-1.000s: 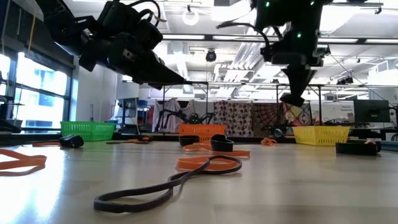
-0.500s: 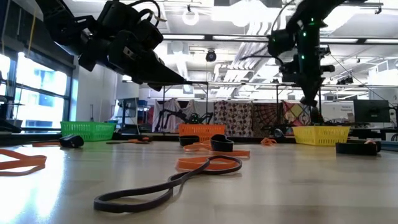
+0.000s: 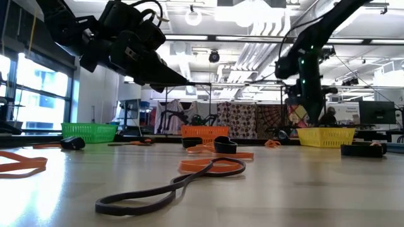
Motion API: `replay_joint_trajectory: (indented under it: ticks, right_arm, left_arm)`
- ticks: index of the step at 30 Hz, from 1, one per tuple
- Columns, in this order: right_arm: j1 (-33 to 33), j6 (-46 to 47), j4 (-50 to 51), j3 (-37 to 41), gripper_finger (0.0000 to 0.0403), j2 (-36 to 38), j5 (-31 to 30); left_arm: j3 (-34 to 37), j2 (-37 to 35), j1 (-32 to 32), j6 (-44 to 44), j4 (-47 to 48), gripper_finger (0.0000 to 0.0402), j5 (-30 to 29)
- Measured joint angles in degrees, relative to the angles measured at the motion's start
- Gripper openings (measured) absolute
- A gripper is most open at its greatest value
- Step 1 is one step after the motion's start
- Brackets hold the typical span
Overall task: Sort rubber bands into baskets
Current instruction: Put the bottom center black rubber band into the yellow bin
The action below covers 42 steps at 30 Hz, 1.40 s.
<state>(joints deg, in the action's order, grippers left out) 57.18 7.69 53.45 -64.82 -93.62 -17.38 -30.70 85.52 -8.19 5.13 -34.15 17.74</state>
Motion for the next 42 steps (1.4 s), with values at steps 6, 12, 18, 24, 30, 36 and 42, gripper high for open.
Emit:
replay_joint_trajectory:
  ticks: [6, 12, 18, 24, 30, 36, 42]
  right_arm:
    - [3.84, -1.19, -1.71, 0.00, 0.0000, -5.00, 1.50]
    - [6.01, -1.32, -3.66, -0.21, 0.0000, -7.68, 2.60]
    - [6.63, -0.31, -7.64, -0.02, 0.0000, -7.74, 5.56]
    - [6.96, 1.05, -8.65, -0.02, 0.0000, -7.74, 7.72]
    - [6.53, 3.04, -10.44, -0.02, 0.0000, -7.74, 9.32]
    - [6.59, 5.04, -10.29, 0.00, 0.0000, -7.74, 9.30]
    - [6.59, 5.35, -9.98, 0.02, 0.0002, -7.74, 9.28]
  left_arm:
    - [0.00, 0.00, 0.00, 0.00, 0.02, 0.0000, 0.00]
    - [0.00, 0.00, 0.00, 0.00, 0.04, 0.0000, -0.14]
    - [0.00, 0.00, -0.02, 0.00, 0.02, 0.0000, -0.33]
    - [0.00, 0.00, -0.02, 0.00, 0.01, 0.0000, -0.47]
    - [0.00, 0.00, -0.02, 0.00, 0.00, 0.0000, -0.68]
    - [0.00, 0.00, -0.02, 0.01, 0.00, 0.0000, -0.68]
    - [0.00, 0.00, -0.02, 0.00, 0.01, 0.0000, -0.68]
